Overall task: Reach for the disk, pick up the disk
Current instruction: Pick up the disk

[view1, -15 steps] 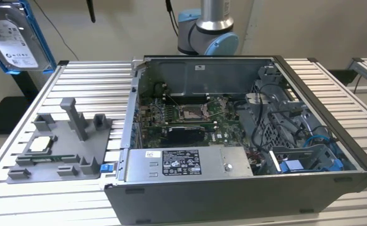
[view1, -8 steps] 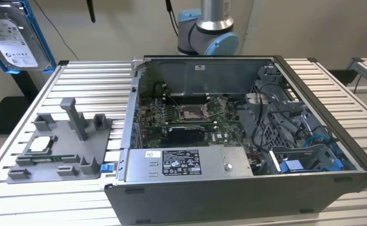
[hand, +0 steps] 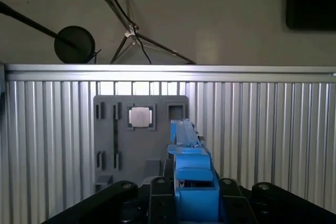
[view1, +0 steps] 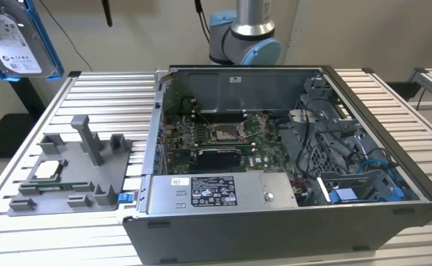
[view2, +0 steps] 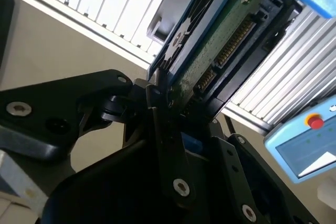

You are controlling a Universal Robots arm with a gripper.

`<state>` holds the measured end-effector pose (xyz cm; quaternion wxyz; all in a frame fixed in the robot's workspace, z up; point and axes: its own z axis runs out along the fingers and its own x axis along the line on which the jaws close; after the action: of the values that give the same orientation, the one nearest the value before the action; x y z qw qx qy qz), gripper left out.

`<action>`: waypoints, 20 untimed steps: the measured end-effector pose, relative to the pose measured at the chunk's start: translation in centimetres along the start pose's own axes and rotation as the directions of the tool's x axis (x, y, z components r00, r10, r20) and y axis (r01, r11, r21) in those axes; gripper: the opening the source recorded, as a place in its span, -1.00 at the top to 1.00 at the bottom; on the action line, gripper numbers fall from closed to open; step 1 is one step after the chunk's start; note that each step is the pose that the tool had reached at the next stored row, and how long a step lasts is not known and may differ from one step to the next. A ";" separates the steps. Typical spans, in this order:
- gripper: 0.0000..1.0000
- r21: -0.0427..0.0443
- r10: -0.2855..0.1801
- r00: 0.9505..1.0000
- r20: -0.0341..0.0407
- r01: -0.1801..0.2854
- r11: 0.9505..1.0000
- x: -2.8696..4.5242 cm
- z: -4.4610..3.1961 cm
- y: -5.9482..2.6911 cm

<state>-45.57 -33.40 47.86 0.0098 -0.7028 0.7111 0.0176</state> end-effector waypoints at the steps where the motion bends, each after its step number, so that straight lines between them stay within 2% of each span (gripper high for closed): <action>1: 1.00 0.000 0.000 1.000 0.000 0.000 1.000 0.00 0.00 0.00; 5: 1.00 0.000 0.000 1.000 0.000 0.000 1.000 0.00 -0.02 -0.07; 7: 1.00 0.000 0.000 1.000 0.000 0.000 1.000 -0.01 -0.02 -0.44; 20: 1.00 -0.003 0.000 1.000 0.000 0.000 1.000 -0.06 -0.06 -4.87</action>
<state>-40.71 -33.40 47.87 0.0089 -0.7028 0.7111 0.0186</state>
